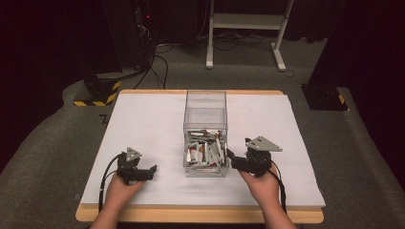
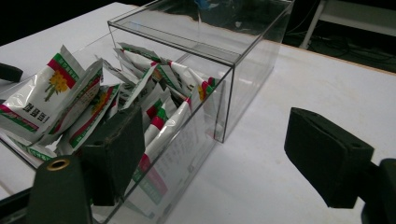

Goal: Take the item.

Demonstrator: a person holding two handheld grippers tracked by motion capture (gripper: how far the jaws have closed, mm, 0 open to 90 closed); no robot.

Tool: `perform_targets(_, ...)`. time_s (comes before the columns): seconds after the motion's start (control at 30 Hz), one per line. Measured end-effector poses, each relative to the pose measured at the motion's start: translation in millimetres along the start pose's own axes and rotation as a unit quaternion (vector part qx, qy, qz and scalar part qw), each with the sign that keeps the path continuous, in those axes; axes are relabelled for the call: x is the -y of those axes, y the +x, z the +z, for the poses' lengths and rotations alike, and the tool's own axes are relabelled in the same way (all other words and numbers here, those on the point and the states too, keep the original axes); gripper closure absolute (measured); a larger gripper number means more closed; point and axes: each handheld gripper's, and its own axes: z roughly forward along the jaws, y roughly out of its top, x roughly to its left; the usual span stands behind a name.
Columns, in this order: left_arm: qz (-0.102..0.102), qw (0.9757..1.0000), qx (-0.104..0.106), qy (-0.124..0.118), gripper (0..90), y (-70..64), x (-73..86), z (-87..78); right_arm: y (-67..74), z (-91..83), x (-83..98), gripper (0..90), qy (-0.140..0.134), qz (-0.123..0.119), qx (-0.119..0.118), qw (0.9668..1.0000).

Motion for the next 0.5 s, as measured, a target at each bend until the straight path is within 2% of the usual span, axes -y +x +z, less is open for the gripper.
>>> perform_targets(0.3,0.0,1.0,0.0,0.0,5.7,0.0,0.0,0.0,9.0,1.6,-2.8,26.0,-0.008,-0.006,-0.006,0.9999)
perform_targets(0.5,0.0,1.0,0.0,0.0,5.6,0.0,0.0,0.0,17.6,3.4,-5.9,30.5,-0.014,-0.015,-0.02,0.9996)
